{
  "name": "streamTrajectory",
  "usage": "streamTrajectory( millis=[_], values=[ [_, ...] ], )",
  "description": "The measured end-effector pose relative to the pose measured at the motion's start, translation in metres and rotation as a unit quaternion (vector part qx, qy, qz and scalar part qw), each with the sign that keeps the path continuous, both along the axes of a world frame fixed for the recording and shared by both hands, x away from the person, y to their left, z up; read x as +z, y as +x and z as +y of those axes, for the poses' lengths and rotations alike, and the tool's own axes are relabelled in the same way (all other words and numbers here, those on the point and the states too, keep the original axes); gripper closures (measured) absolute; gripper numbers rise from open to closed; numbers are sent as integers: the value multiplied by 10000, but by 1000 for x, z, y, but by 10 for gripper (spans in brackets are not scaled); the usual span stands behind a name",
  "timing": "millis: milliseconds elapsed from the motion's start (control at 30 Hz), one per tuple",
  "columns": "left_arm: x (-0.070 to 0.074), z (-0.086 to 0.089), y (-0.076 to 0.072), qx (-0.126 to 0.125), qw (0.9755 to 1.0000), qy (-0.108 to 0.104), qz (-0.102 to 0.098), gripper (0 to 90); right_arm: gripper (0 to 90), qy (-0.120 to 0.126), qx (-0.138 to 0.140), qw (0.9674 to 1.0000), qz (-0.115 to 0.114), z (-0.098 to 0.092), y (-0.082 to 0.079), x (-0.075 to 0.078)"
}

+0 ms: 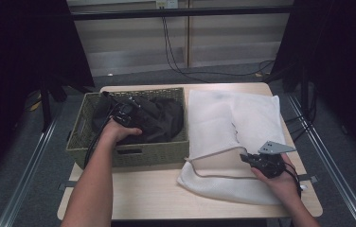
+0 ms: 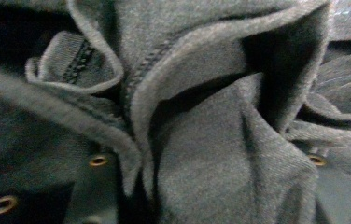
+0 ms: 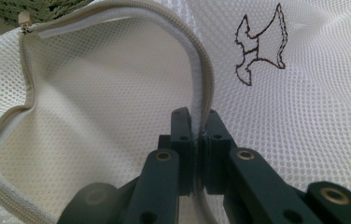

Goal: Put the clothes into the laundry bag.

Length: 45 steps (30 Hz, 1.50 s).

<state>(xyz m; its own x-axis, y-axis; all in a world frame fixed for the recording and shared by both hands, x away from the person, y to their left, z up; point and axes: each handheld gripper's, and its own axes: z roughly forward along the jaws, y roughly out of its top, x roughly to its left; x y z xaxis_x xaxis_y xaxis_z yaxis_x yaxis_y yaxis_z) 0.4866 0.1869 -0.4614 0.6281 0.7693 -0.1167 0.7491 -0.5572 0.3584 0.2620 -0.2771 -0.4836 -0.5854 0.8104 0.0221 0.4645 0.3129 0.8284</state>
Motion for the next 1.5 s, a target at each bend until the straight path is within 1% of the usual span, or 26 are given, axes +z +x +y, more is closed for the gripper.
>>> streamTrajectory(
  millis=[67,100,200,233,267,300,467,600,833,867,933,967,1000,1033,1067,1100,1167,1200,1233,1267,1300,1367,1400,1433,1467,1500],
  values=[
    [1,1,1,10,10000,-59,47,519,867,0,-7,10000,7,0,0,0],
    [2,1,1,-40,10000,3,21,523,867,3,-6,10000,7,-1,0,0],
    [2,2,2,68,9999,-79,111,513,867,28,-29,10000,25,-1,0,-1],
    [1,1,0,99,9999,-69,67,503,866,27,-29,10000,36,-1,0,-1],
    [1,1,0,99,9999,-69,67,499,866,27,-29,10000,36,-1,0,-1],
    [2,1,0,84,9999,-29,129,500,867,25,-36,10000,26,-1,-1,-1],
    [1,1,0,114,9999,-64,102,523,866,1,-15,10000,5,-2,-1,-1],
    [1,2,0,182,9997,-54,179,531,867,-3,-21,10000,11,-2,-1,-1],
    [1,2,1,174,9996,-68,204,562,867,-18,-17,10000,1,-2,-2,-1],
    [2,3,0,120,9997,-37,222,568,867,-25,-13,10000,-2,-2,-2,-1],
    [2,2,0,29,9999,-20,163,574,866,-16,-20,10000,20,-2,-2,-1],
    [2,0,0,85,9998,-20,164,582,866,-16,-20,10000,22,-2,-2,-1],
    [4,0,0,42,9998,91,188,594,866,-21,-7,10000,15,-2,-2,-1],
    [5,-3,0,116,9996,132,235,628,866,-18,-8,10000,17,-2,-2,-1],
    [7,-5,1,46,9995,241,217,644,867,-19,-17,10000,20,-2,-2,-1],
    [8,-8,1,99,9992,316,210,656,867,-19,-8,10000,8,-2,-2,-1],
    [10,-9,0,114,9992,343,187,684,867,-19,-5,10000,6,-2,-1,-1],
    [13,-8,0,102,9993,308,175,692,867,-13,1,10000,2,-3,-1,-1],
    [19,-4,-2,186,9998,71,-8,699,867,-5,5,10000,9,-3,-1,-1],
    [22,-2,-4,295,9993,-134,-192,704,868,-4,-5,10000,-2,-3,-1,-1],
    [28,1,-4,237,9991,-173,-296,707,868,6,1,10000,5,-3,-1,-1],
    [34,3,-8,314,9971,-491,-493,710,868,-4,-2,10000,6,-3,-1,-1],
    [34,3,-8,314,9971,-491,-493,710,868,-4,-2,10000,6,-3,-1,-1],
    [40,7,-9,256,9964,-574,-562,710,868,10,18,10000,7,-3,0,-1],
    [48,11,-13,290,9919,-963,-782,710,868,10,-4,10000,14,-2,0,-1],
    [54,13,-15,309,9891,-1109,-921,710,868,11,-7,10000,7,-2,0,-1]
  ],
)
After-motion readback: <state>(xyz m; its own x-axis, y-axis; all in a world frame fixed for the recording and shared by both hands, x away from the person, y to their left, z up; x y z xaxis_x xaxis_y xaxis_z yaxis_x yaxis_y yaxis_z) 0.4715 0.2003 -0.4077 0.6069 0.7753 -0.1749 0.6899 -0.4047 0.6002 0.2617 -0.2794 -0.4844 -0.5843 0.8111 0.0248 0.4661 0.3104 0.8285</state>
